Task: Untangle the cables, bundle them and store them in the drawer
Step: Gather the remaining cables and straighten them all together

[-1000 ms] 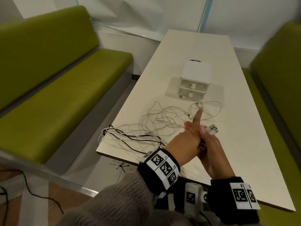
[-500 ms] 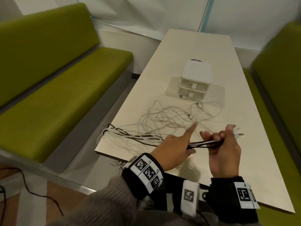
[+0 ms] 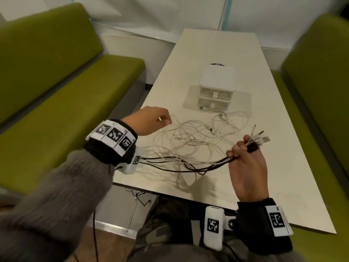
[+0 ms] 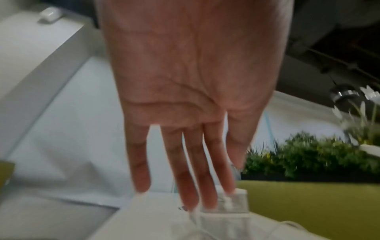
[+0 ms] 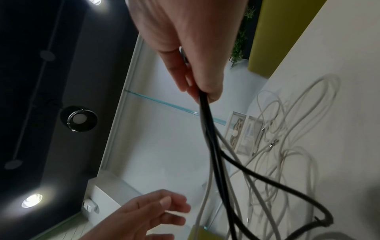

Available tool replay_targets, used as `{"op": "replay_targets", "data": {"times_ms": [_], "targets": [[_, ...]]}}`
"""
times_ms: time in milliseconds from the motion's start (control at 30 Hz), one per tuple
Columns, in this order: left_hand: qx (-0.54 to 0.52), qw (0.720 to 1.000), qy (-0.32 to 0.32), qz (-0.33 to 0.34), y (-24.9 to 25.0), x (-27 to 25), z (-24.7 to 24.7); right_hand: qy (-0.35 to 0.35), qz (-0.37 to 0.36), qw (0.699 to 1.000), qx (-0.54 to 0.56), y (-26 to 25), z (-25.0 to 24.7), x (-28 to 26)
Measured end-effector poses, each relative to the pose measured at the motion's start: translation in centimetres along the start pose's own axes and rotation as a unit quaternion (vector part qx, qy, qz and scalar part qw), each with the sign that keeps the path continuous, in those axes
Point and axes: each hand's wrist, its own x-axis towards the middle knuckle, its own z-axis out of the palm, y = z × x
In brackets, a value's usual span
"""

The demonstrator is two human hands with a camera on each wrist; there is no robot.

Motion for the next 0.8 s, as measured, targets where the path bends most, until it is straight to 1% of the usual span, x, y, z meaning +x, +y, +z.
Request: {"op": "replay_targets", "data": {"times_ms": [67,100,133,233,300,400,467,533,600,633,667,700,767,800], "targets": [[0.112,0.988,-0.103,-0.037,-0.8,1.6,-1.8,0.0,0.009,1.0,-0.007,0.1,0.0,0.1],[0.142,0.979,-0.139,-0.04,-0.8,2.3,-2.1,-0.002,0.014,1.0,-0.007,0.2,0.0,0.1],[0.155,0.974,-0.161,-0.032,-0.8,3.0,-2.2,-0.005,0.018,1.0,-0.006,0.2,0.0,0.1],[0.156,0.97,-0.186,0.014,-0.2,4.7,-0.9,-0.015,0.027,1.0,0.001,0.2,0.0,-0.1],[0.167,0.966,-0.198,0.023,0.2,5.9,0.7,-0.017,0.021,1.0,0.0,0.5,0.0,-0.3],[0.228,0.955,-0.191,0.017,0.6,7.8,2.9,-0.018,0.012,0.999,-0.023,1.0,-0.1,-0.5],[0.292,0.939,-0.181,0.006,0.6,8.7,4.1,-0.017,0.023,0.999,-0.027,1.2,-0.1,-0.5],[0.333,0.924,-0.188,0.01,0.4,9.4,5.1,-0.015,0.036,0.999,-0.015,1.2,-0.1,-0.5],[0.348,0.914,-0.206,0.008,0.1,9.7,5.8,-0.005,0.047,0.999,0.011,1.1,-0.2,-0.3],[0.339,0.917,-0.212,0.004,-0.1,9.7,5.9,0.001,0.055,0.998,0.027,1.1,-0.3,-0.3],[0.313,0.926,-0.209,0.003,-0.3,9.7,5.7,0.008,0.063,0.997,0.041,1.1,-0.4,-0.2],[0.27,0.942,-0.197,0.002,-0.5,9.7,5.2,0.014,0.07,0.996,0.053,1.1,-0.6,-0.1],[0.147,0.976,-0.159,-0.004,-0.4,9.7,3.0,0.024,0.076,0.994,0.072,1.1,-0.9,0.1],[0.069,0.99,-0.123,0.0,-0.1,9.8,1.4,0.028,0.077,0.994,0.079,1.2,-1.0,0.2]]}}
